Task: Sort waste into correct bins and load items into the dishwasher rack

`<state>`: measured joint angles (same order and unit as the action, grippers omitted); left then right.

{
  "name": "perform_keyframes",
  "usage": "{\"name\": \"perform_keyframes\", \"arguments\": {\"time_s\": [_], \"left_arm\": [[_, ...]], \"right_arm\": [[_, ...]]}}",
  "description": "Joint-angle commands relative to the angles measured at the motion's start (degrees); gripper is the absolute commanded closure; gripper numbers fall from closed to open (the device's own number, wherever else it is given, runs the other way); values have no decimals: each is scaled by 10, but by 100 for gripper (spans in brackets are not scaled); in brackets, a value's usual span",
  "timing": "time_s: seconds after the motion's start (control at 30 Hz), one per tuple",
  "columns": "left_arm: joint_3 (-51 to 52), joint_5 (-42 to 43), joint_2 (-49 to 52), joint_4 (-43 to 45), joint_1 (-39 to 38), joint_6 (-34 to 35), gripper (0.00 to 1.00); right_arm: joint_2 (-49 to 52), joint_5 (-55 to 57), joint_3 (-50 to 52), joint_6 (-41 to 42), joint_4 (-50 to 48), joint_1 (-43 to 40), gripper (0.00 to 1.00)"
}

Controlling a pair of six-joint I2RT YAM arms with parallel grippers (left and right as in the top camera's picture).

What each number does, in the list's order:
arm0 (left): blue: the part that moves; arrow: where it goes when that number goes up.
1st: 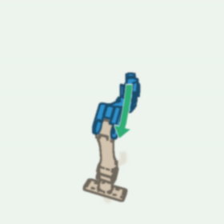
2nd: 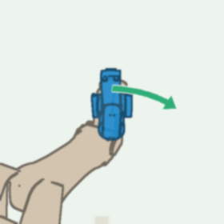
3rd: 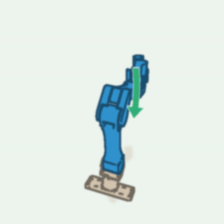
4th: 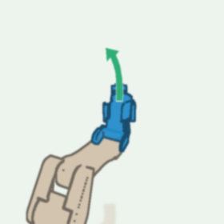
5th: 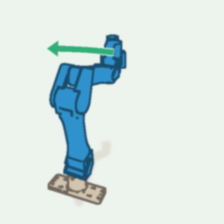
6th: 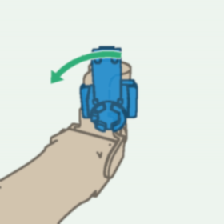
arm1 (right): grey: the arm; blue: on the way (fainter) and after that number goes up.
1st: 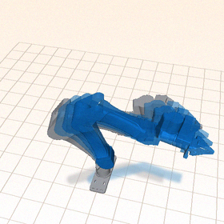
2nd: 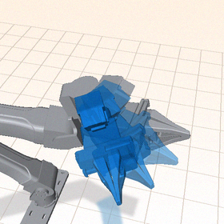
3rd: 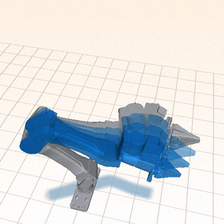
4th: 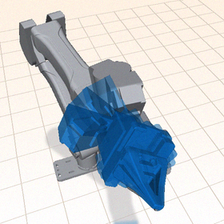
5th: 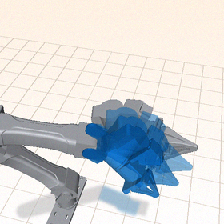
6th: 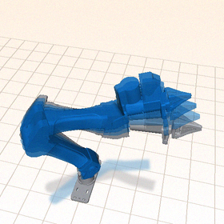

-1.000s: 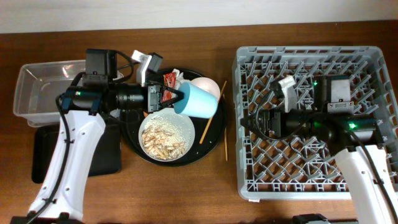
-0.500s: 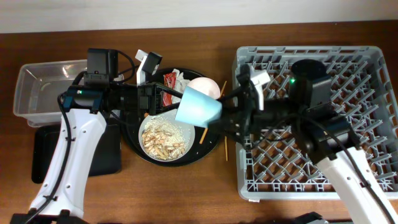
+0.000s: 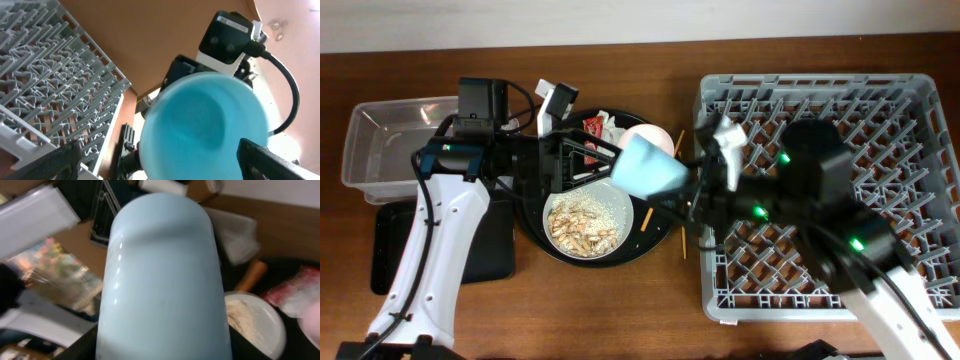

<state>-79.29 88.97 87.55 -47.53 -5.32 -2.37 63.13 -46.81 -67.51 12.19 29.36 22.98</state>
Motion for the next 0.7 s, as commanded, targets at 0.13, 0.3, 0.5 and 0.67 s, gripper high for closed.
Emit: {"name": "perform_keyframes", "arguments": {"time_s": [0.13, 0.3, 0.5, 0.67], "left_arm": [[-4, -50, -1, 1, -2, -5, 1], [-4, -70, -1, 0, -2, -5, 1], [-4, -70, -1, -1, -2, -5, 1], [-4, -70, -1, -2, -2, -5, 1]], "right_arm": [[-137, 459, -20, 140, 276, -3, 48], [-124, 618, -19, 259, 449, -12, 48], [-2, 527, -19, 181, 528, -184, 48], [128, 426, -13, 75, 535, -230, 48]]}}
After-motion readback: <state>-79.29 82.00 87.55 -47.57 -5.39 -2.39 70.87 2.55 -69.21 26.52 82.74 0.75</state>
